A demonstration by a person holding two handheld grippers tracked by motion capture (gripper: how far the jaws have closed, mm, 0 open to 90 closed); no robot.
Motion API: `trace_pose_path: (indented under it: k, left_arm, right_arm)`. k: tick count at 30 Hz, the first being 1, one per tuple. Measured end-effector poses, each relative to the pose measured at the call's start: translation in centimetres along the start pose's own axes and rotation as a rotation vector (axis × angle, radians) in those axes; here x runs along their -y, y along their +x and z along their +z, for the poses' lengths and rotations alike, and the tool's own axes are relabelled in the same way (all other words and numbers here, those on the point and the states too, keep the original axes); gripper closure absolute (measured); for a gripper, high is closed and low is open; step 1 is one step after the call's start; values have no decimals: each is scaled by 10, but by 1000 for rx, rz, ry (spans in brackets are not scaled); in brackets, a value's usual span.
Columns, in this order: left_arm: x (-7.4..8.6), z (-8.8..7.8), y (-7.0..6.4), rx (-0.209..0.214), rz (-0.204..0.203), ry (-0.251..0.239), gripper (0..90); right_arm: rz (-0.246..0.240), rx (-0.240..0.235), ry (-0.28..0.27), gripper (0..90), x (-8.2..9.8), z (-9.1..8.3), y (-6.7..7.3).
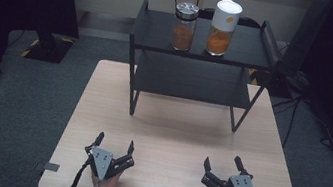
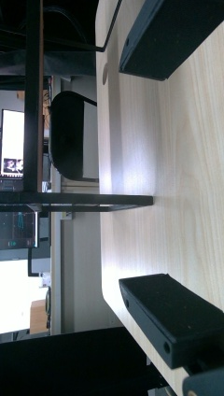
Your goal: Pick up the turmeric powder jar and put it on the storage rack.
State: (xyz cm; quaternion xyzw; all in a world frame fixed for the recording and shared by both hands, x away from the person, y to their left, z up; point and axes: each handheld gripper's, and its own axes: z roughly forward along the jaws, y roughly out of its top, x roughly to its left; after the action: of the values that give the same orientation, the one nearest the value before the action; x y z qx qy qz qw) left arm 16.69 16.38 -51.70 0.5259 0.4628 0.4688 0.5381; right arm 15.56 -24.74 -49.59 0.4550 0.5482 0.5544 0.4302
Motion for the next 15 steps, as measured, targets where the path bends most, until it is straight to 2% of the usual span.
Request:
trace_pose_path:
  k: [5, 8, 15]
  left_arm:
    - [0, 0, 0, -1, 0, -1, 1]
    - [0, -1, 0, -1, -1, -1, 1]
    - [0, -1, 0, 1, 0, 0, 1]
  right_arm:
    - [-50, -3, -3, 0, 6, 3, 4]
    - [-63, 0, -6, 0, 8, 3, 6]
    - [-54, 9, -8, 0, 9, 2, 3]
